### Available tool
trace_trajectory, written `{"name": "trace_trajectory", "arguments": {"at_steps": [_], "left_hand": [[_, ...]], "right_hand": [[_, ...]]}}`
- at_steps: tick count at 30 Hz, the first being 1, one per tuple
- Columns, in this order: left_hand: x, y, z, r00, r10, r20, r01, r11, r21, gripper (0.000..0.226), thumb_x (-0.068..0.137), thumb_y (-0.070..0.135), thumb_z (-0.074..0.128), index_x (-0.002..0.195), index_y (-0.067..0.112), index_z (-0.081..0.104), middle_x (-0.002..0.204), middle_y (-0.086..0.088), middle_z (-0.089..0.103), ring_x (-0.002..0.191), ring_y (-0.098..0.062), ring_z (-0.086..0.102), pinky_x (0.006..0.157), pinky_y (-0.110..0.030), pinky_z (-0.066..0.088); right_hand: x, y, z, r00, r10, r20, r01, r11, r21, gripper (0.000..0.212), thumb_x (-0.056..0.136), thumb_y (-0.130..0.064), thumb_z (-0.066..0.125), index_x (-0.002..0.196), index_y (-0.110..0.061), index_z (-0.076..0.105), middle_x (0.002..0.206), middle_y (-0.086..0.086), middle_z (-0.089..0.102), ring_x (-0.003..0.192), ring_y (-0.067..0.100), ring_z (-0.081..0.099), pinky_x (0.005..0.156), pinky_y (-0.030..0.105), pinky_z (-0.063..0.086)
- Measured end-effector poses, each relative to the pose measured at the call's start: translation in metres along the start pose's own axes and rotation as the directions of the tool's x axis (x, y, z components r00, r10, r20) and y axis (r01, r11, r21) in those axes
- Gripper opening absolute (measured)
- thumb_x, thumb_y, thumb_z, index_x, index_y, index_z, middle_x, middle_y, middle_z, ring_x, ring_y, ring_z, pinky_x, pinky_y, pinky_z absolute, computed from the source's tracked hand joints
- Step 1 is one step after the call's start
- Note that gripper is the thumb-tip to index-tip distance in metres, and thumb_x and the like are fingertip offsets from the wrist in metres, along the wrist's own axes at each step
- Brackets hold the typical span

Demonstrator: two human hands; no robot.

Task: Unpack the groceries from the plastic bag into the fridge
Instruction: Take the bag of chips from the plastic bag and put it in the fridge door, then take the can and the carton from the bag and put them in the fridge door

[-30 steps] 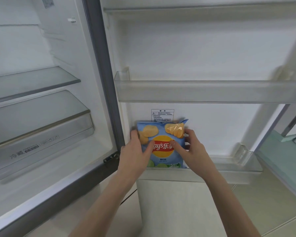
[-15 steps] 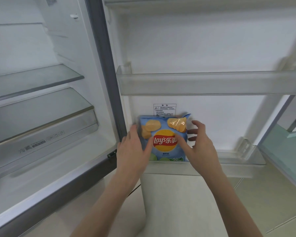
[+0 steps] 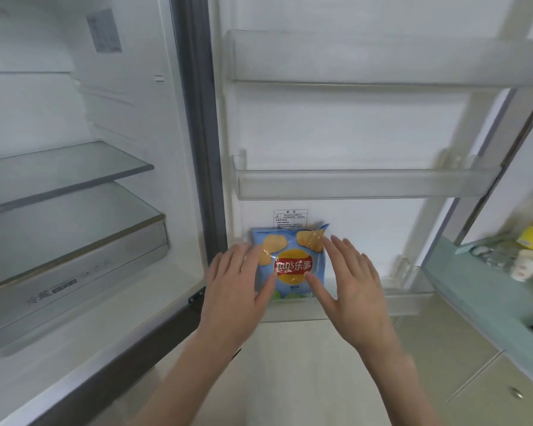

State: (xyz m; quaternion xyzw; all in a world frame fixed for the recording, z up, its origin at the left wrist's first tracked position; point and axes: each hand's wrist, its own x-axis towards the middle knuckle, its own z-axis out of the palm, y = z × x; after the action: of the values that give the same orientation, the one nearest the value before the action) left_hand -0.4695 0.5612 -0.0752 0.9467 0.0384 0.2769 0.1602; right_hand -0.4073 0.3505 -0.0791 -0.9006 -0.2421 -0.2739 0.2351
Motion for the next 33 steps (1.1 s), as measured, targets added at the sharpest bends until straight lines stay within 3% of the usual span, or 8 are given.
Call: {"name": "trace_trajectory", "arguments": {"at_steps": [6,15,19,23,33], "left_hand": [[-0.01,0.013,0.005,0.987,0.16,-0.009,-0.16,0.983,-0.093,0.053,0.101,0.053,0.047,0.143,0.022,0.051,0.139,0.001,0.058,0.128,-0.024,0.052,0.109,-0.045,0.042],[-0.036,0.09,0.026,0.926,0.377,0.025,-0.358,0.898,-0.255,0.053,0.101,0.048,0.049,0.14,0.014,0.056,0.137,-0.006,0.061,0.129,-0.032,0.054,0.105,-0.05,0.045],[-0.054,0.145,0.036,0.848,0.529,0.042,-0.496,0.818,-0.291,0.053,0.102,0.048,0.046,0.14,0.012,0.055,0.138,-0.007,0.06,0.132,-0.031,0.054,0.109,-0.051,0.042],[-0.075,0.209,0.042,0.775,0.632,0.008,-0.59,0.728,-0.349,0.053,0.103,0.048,0.047,0.141,0.013,0.054,0.135,-0.005,0.06,0.127,-0.028,0.054,0.11,-0.049,0.043],[-0.17,0.383,0.049,0.578,0.815,-0.031,-0.699,0.476,-0.534,0.054,0.103,0.046,0.046,0.141,0.01,0.055,0.14,-0.008,0.061,0.132,-0.03,0.054,0.11,-0.051,0.043]], "right_hand": [[-0.044,-0.011,-0.028,0.996,0.085,-0.022,-0.087,0.974,-0.208,0.07,0.101,-0.06,0.043,0.155,-0.016,0.041,0.158,0.002,0.047,0.151,0.021,0.036,0.124,0.044,0.028],[-0.116,0.008,-0.1,0.95,0.29,-0.111,-0.31,0.856,-0.414,0.058,0.103,-0.056,0.045,0.143,-0.016,0.054,0.142,0.001,0.059,0.14,0.025,0.05,0.119,0.043,0.035],[-0.155,0.021,-0.139,0.91,0.373,-0.181,-0.414,0.785,-0.462,0.052,0.102,-0.052,0.052,0.142,-0.018,0.053,0.138,0.001,0.061,0.139,0.026,0.051,0.118,0.043,0.035],[-0.203,0.038,-0.189,0.843,0.473,-0.256,-0.534,0.683,-0.499,0.059,0.102,-0.056,0.044,0.147,-0.017,0.05,0.144,0.001,0.059,0.14,0.024,0.05,0.119,0.045,0.035],[-0.352,0.077,-0.319,0.639,0.624,-0.451,-0.756,0.398,-0.52,0.058,0.101,-0.054,0.05,0.147,-0.018,0.049,0.142,0.0,0.06,0.137,0.025,0.051,0.117,0.046,0.037]]}}
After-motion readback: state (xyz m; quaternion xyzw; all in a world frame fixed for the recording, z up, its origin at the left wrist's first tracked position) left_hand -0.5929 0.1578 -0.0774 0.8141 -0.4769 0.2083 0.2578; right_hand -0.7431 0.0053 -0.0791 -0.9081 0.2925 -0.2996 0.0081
